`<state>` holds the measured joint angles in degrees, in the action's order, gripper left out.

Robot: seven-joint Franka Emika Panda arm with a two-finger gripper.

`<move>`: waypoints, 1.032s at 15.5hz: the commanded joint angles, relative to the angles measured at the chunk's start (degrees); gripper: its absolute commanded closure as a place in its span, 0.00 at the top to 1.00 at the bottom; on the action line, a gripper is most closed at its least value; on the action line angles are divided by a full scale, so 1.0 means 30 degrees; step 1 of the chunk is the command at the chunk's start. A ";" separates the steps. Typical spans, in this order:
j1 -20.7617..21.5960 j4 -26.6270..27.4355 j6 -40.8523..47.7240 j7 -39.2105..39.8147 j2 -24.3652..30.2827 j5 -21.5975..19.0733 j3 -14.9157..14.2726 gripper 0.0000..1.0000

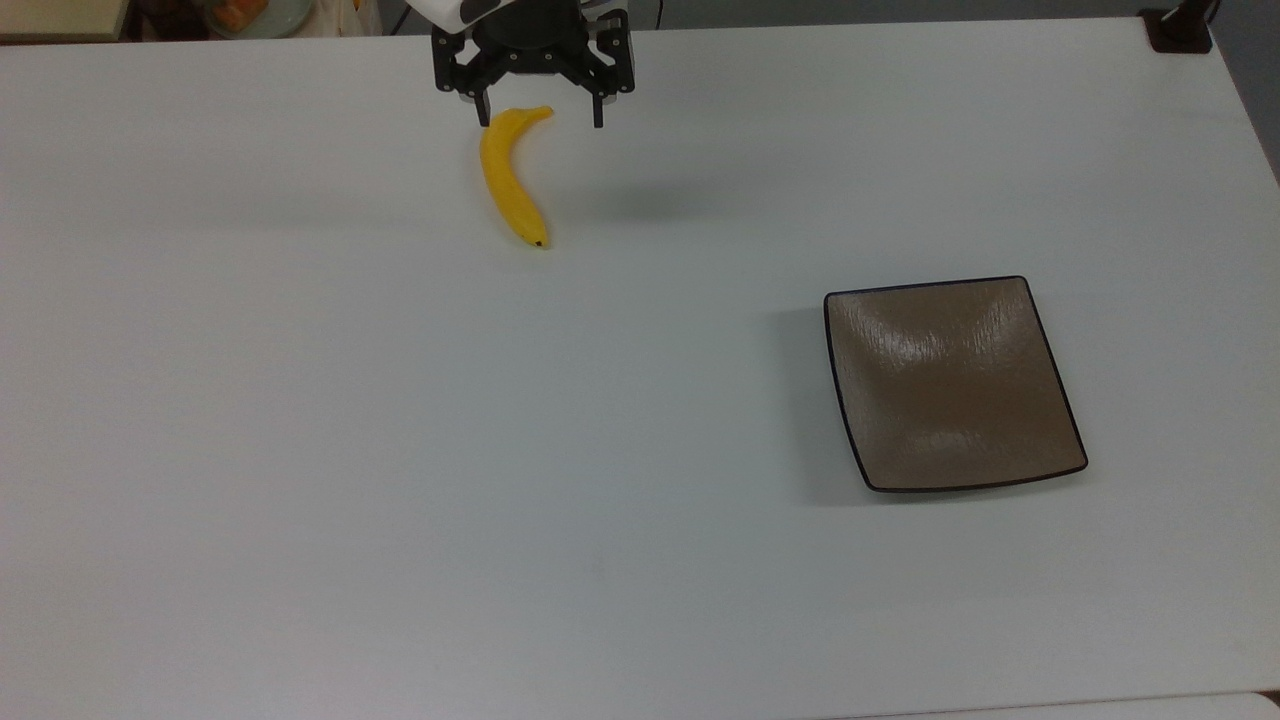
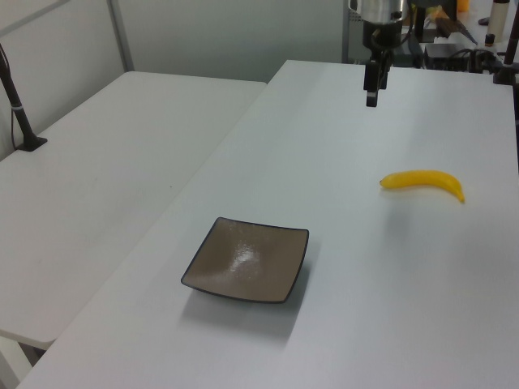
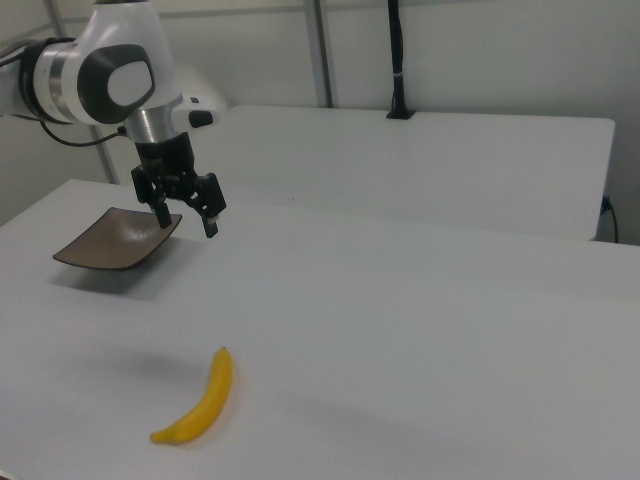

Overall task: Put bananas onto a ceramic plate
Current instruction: 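Lower the open gripper toward the yellow banana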

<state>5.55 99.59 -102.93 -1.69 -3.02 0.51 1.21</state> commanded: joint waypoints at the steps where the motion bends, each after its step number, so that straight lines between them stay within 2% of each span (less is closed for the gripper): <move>1: -0.0004 0.1721 0.0209 0.1265 0.0829 -0.0199 -0.0052 1.00; 9: -0.0150 0.4212 0.0121 0.1648 0.0830 0.0563 -0.0052 1.00; 13: -0.0297 0.6904 -0.2276 0.1677 0.0829 0.0827 -0.0052 1.00; 16: -0.0414 0.8313 -0.3392 0.2029 0.0771 0.1821 -0.0081 1.00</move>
<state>4.91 118.25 -108.82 2.28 -2.94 3.54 1.16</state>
